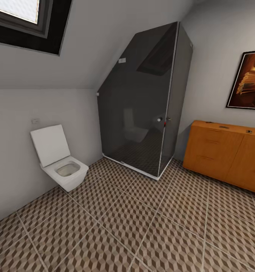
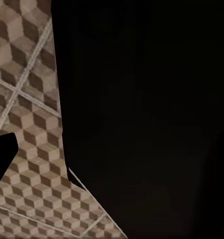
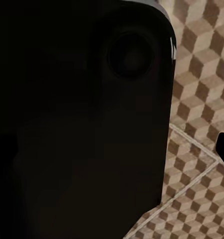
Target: Take the four mousetraps from the cabinet in the bathroom and place them on the bathroom floor. Make sure all four end up on the same floor surface, and ensure that at least two of them are either under or directly next to the same bathroom sink.
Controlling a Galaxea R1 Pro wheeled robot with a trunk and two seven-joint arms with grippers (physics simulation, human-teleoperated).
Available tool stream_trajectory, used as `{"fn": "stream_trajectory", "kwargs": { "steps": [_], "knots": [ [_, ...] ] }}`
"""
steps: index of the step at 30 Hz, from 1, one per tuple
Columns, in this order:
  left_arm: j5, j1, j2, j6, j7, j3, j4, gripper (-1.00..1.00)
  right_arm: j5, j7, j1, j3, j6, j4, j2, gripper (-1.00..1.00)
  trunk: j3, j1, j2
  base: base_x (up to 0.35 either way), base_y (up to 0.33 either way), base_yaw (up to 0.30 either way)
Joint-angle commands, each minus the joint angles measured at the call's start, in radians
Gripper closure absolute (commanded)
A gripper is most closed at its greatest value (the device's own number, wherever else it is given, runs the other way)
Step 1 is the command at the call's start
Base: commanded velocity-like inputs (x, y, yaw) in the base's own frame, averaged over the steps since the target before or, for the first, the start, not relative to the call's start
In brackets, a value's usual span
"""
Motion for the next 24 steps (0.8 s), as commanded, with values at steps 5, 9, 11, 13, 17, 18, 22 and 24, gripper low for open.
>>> {"fn": "stream_trajectory", "kwargs": {
  "steps": [5, 9, 11, 13, 17, 18, 22, 24],
  "knots": [
    [-0.003, 0.000, 0.005, -0.009, -0.001, 0.004, -0.009, -1.00, -0.001, 0.000, 0.000, -0.001, -0.013, -0.013, -0.005, -1.00, -0.001, 0.000, 0.000, 0.000, 0.000, 0.000],
    [-0.004, -0.001, 0.012, -0.011, -0.001, 0.005, -0.031, -1.00, 0.000, 0.000, 0.000, -0.001, -0.035, -0.036, -0.010, -1.00, -0.001, 0.000, 0.000, 0.000, 0.000, 0.000],
    [-0.003, -0.001, 0.013, -0.012, -0.001, 0.005, -0.042, -1.00, 0.000, 0.000, 0.000, -0.001, -0.046, -0.047, -0.017, -1.00, -0.001, 0.000, 0.000, 0.000, 0.000, 0.000],
    [-0.003, -0.001, 0.013, -0.012, -0.001, 0.006, -0.053, -1.00, 0.000, 0.000, 0.000, -0.002, -0.058, -0.059, -0.028, -1.00, -0.001, 0.000, 0.000, 0.000, 0.000, 0.000],
    [-0.003, -0.001, 0.015, -0.010, 0.001, 0.007, -0.076, -1.00, 0.000, -0.001, 0.000, -0.002, -0.080, -0.081, -0.044, -1.00, -0.001, 0.000, 0.000, 0.000, 0.000, 0.000],
    [-0.003, -0.001, 0.016, -0.009, 0.001, 0.007, -0.081, -1.00, 0.000, -0.002, 0.000, -0.002, -0.086, -0.087, -0.045, -1.00, -0.001, 0.000, 0.000, 0.000, 0.000, 0.000],
    [-0.002, -0.001, 0.024, -0.003, 0.003, 0.008, -0.104, -1.00, 0.001, -0.014, 0.000, -0.003, -0.108, -0.109, -0.049, -1.00, -0.001, 0.000, 0.000, 0.000, 0.000, 0.000],
    [-0.003, -0.001, 0.026, 0.000, 0.004, 0.009, -0.115, -1.00, 0.001, -0.023, 0.000, -0.003, -0.119, -0.121, -0.049, -1.00, -0.001, 0.000, 0.000, 0.000, 0.000, 0.000]
  ]
}}
